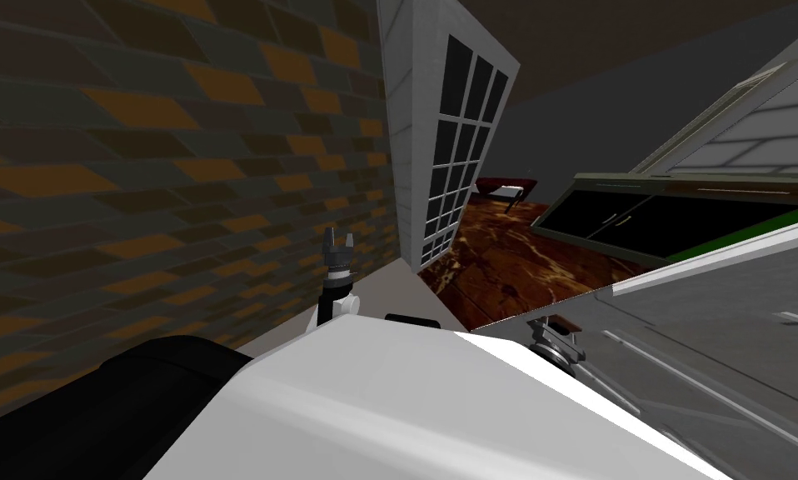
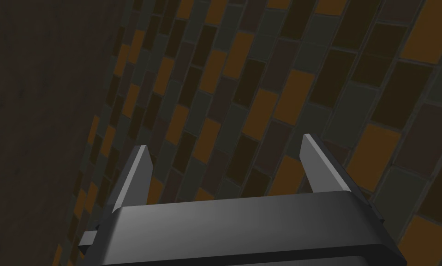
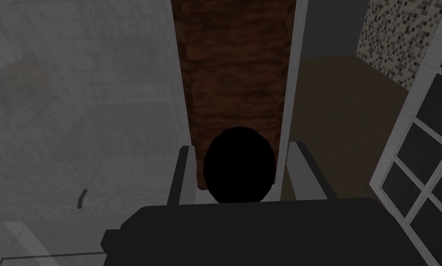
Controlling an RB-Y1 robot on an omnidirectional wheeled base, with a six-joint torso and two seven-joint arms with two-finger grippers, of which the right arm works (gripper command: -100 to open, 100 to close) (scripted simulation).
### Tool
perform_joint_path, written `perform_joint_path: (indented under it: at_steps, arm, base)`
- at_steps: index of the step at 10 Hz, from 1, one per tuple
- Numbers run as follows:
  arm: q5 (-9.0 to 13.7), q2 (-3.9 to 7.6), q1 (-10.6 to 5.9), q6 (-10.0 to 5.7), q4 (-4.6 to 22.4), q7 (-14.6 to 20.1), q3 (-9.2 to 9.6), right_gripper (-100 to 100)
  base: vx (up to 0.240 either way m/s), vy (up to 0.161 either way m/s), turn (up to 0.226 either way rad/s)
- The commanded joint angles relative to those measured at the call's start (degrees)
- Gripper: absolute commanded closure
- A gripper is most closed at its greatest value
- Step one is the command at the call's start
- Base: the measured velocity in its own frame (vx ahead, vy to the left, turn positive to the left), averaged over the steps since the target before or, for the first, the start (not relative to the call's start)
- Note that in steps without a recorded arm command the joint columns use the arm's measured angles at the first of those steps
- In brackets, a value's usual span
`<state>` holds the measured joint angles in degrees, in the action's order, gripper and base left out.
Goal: Push the door open
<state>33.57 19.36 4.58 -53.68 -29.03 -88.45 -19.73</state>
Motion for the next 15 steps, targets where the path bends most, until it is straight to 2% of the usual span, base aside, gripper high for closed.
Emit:
perform_joint_path:
  at_steps: [1, 5, 15]
  arm:
    - [0.0, 0.01, -0.01, 0.07, 0.0, 0.0, 0.01, 100]
    - [0.0, 0.01, -0.01, 0.07, 0.0, 0.0, 0.01, 100]
    - [3.4, -0.56, -1.66, -0.76, 0.8, 13.9, 2.76, 100]
  base:
    - [-0.021, 0.021, -0.012]
    - [-0.005, 0.005, 0.002]
    - [0.028, -0.028, -0.041]
